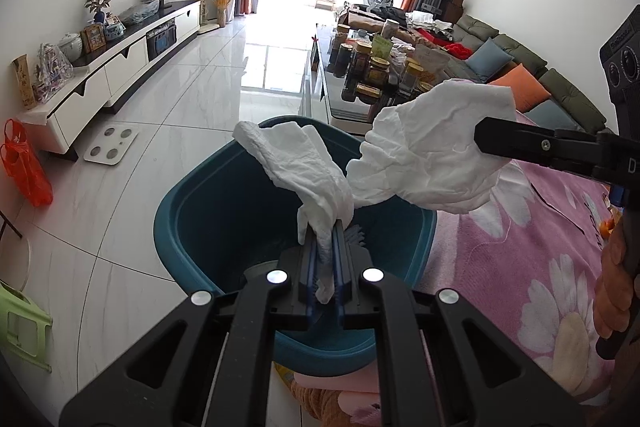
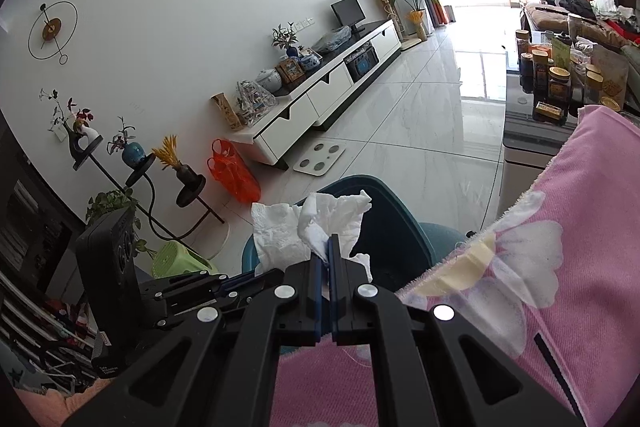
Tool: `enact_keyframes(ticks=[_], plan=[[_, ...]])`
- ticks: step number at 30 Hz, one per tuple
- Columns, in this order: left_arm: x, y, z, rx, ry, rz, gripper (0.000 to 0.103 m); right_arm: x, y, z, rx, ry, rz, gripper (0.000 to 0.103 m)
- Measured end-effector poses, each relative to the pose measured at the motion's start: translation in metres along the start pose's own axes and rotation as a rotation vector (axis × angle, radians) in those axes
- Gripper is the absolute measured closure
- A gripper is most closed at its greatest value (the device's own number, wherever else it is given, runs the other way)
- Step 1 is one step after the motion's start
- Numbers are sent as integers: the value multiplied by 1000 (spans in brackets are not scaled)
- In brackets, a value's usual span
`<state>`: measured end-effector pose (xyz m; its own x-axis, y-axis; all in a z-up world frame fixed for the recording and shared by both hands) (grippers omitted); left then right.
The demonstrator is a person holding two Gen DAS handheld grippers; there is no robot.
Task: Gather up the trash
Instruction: 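Open left tool to drop the tissue while right tool drops its tissue into the bin, then move both open tools back over the trash on the table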
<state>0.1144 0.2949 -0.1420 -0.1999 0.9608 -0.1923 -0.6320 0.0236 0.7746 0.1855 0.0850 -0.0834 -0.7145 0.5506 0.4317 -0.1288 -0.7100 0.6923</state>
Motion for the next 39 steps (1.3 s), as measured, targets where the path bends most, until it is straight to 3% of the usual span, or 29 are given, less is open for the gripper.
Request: enact_keyframes(ticks=[8,14,16,21,25,31,34,39], plan=[[2,-29,1,58,22,11,94,-5,-26,2,55,-30,-8,99],[6,-44,4,81,40,23,84,-7,-39,-3,87,-35,-27,96],[7,-49,4,86,47,24,75,-8,-40,-5,91,-40,-28,96],[9,-49,2,78,60,40,73,-13,-31,-7,78,-48,-30,92],[6,-32,2,34,53,44,66,-16,-15,-8,50,-50,-26,85],[-20,8,-6,-51,-16,6,54,-9,30,-21,-29,4,-46,66],[-45,27,-10,-87,-70,-48,51,-10,62,-33,-82,35,-79,57],[-104,51,-21,-120,-191,-161,45,-31,118,-63,-155,17,-148,53]])
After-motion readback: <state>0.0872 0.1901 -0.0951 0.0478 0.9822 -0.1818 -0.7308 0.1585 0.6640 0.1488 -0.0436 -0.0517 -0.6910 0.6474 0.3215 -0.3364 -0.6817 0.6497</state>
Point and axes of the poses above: each gripper's, at about its wrist camera, not at the fingertips, and y roughly against the way its jaws point, x to its left, z to its top, the point moved 7 cm from there along -y, roughly the way its jaws point, and after that the axes turned 6 degrees about x, right-handed, at the moved point
